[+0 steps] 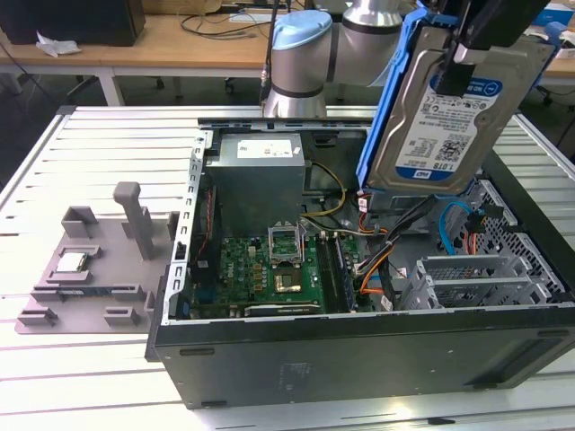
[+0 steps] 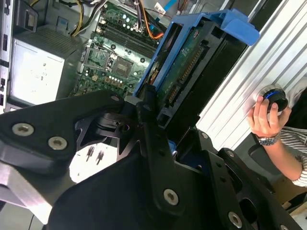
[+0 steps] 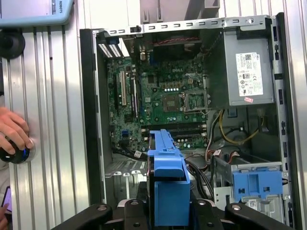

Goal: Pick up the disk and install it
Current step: 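Pick up the disk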

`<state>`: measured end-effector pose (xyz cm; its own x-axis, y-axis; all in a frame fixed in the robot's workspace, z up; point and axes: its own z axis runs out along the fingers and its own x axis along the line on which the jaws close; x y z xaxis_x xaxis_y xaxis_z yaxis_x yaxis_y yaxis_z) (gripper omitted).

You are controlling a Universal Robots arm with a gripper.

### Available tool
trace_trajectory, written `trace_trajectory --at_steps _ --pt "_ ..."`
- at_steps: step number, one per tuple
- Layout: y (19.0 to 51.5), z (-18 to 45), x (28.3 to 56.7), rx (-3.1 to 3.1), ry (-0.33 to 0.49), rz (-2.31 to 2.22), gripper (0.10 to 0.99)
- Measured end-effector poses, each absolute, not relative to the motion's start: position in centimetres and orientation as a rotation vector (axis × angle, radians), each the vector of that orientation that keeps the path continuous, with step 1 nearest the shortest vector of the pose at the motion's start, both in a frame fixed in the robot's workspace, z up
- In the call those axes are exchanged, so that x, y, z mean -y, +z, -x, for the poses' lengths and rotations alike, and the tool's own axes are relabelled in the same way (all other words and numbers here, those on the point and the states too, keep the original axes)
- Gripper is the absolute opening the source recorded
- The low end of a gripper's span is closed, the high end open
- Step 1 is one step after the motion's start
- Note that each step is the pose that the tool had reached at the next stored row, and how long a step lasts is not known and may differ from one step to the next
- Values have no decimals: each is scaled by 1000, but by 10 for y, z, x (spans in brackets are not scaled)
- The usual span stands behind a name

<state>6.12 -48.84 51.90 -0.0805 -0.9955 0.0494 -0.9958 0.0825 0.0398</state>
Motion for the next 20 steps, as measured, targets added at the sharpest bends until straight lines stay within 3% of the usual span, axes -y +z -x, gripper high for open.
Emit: trace_trajectory --at_steps 6,13,20 --pt "513 -69 489 2262 11 -2084 365" --pt "512 -69 521 2277 -27 -2101 365" --pt "511 -69 533 2254 -56 -2150 365"
